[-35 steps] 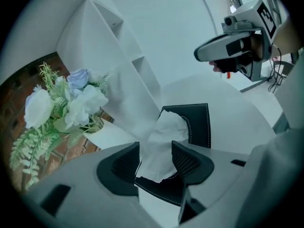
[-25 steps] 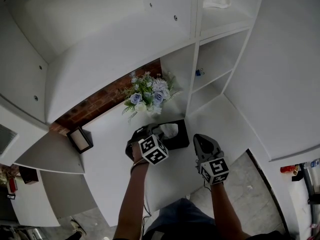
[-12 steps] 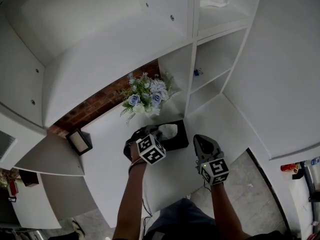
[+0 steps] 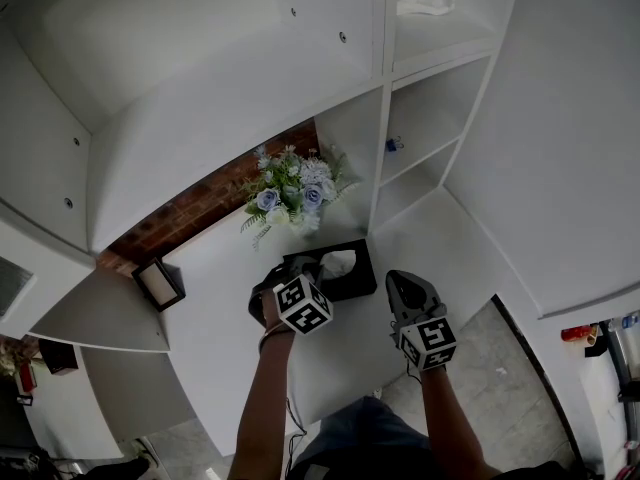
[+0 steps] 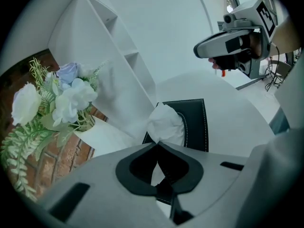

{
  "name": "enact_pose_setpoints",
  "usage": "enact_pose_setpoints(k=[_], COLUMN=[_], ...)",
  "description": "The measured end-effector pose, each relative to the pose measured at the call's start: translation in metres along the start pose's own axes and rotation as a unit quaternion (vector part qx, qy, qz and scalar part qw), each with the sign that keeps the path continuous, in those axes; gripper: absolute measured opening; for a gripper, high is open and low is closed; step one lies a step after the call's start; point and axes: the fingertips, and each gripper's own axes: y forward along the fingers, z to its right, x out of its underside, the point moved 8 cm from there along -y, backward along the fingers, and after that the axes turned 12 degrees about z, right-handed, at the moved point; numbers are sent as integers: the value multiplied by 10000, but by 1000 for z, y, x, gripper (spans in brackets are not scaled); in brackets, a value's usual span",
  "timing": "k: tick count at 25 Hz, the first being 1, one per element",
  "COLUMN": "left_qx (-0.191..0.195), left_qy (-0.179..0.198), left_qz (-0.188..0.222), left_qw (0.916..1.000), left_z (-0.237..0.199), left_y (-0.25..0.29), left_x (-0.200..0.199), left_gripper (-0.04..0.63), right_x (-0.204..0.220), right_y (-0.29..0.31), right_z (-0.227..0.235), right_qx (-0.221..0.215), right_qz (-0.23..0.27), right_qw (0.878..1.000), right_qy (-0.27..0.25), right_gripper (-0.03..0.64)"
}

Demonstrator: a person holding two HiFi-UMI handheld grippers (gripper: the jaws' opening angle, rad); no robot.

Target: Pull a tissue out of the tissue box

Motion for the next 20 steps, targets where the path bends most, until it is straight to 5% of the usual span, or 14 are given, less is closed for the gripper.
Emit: enact_pose_setpoints(k=[20], left_qx=[-864], left_qy=[96], left_qz=[234], left_qw=[9959], left_z=[-11], left_y=[-33], left_x=[-16], left_gripper=[9], right_x=[-4], right_y=[-8], right_z=[-7], right_qx=[15], right_qz=[3], right_qw=[10000], right_qy=[-25], right_gripper=[-2])
